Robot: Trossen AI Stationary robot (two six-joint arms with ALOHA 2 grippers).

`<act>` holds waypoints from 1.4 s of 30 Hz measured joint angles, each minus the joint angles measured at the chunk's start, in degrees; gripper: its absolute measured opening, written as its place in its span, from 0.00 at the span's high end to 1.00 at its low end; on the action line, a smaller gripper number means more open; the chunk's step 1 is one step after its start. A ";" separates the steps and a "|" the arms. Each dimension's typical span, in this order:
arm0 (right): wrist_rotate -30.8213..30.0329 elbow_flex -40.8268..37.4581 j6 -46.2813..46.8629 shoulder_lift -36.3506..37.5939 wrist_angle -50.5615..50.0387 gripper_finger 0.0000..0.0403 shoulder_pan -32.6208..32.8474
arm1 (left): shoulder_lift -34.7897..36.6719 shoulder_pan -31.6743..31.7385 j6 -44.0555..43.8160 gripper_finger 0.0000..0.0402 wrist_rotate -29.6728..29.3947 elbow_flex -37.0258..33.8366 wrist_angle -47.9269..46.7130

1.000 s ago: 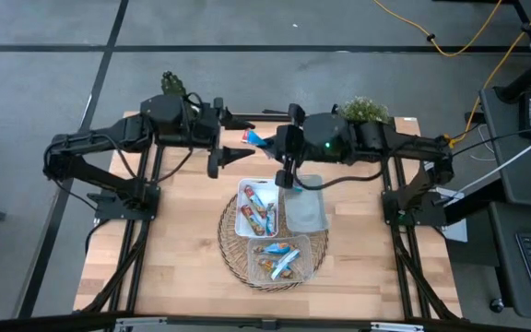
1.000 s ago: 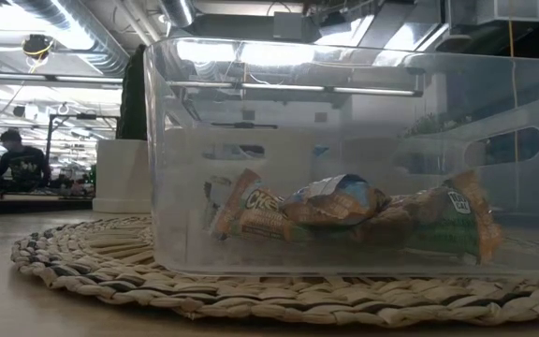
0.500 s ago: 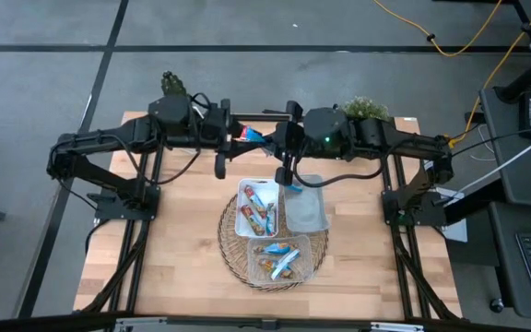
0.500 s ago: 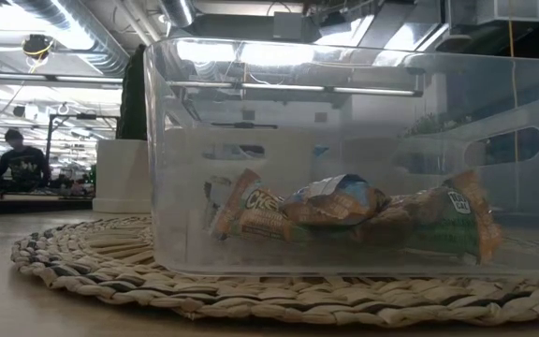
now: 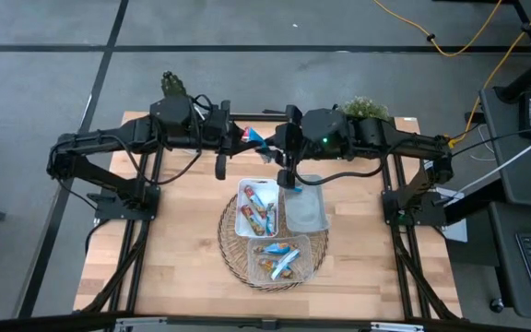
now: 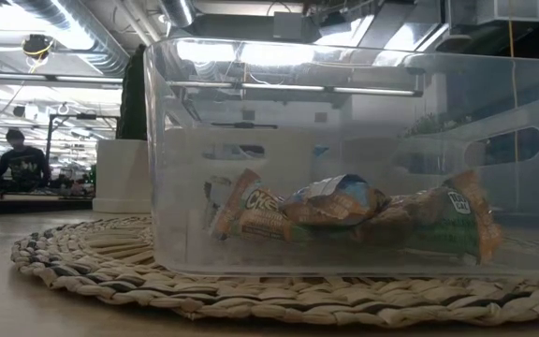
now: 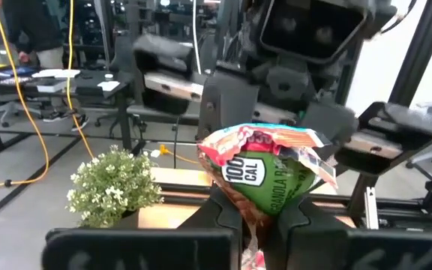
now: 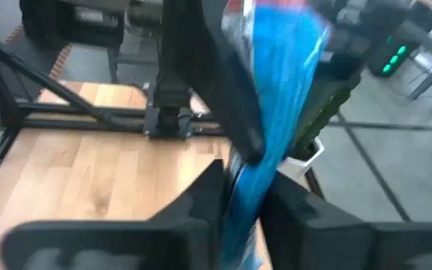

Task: Pick and place Granola Bars by type
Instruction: Put the red granola bar into the white bin

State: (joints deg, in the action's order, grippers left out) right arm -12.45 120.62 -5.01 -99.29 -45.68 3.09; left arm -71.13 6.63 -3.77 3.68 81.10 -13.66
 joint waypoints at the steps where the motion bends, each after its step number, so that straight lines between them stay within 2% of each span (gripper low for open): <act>1: 0.18 0.00 0.09 0.00 -0.33 0.77 0.00 | 0.02 0.00 0.00 0.98 -0.02 0.00 0.10; 5: 0.69 0.00 -0.18 0.00 -0.32 0.58 0.02 | 0.11 0.00 -0.02 0.98 -0.10 0.02 0.02; 7: -2.20 0.00 0.66 0.22 -1.25 0.46 0.04 | 0.11 0.00 -0.02 0.98 -0.10 0.02 -0.33; 11: -9.37 0.09 4.64 0.96 -11.31 0.27 0.00 | 0.62 0.00 -0.03 0.98 -0.26 0.02 -0.81; 15: -13.49 0.07 12.81 0.98 -25.38 0.16 0.02 | 2.65 0.00 -2.25 0.98 -0.30 0.03 -0.73; 20: -14.59 -0.82 26.50 1.08 -45.21 0.16 0.70 | 6.28 -0.77 -3.25 0.98 -0.96 2.80 -4.95; 24: -15.07 -11.27 27.59 7.29 -37.51 0.17 3.45 | 9.08 -3.12 -1.03 0.98 -5.62 4.63 -11.19; 29: -16.13 -30.20 33.48 18.46 -27.99 0.19 5.34 | 11.25 -5.06 -3.47 0.98 -10.32 4.77 -18.70; 35: -15.09 -47.12 40.08 29.57 -18.79 0.19 5.85 | 6.98 -5.53 -6.98 0.98 -8.65 4.68 -24.87; 42: -14.42 -53.83 39.03 33.44 -9.71 0.19 5.85 | -3.48 -5.51 -7.49 0.98 -3.70 4.65 -28.86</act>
State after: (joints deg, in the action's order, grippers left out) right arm -26.87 66.79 34.02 -65.84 -55.38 8.94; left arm -74.61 1.13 -11.26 -0.02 85.75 -42.53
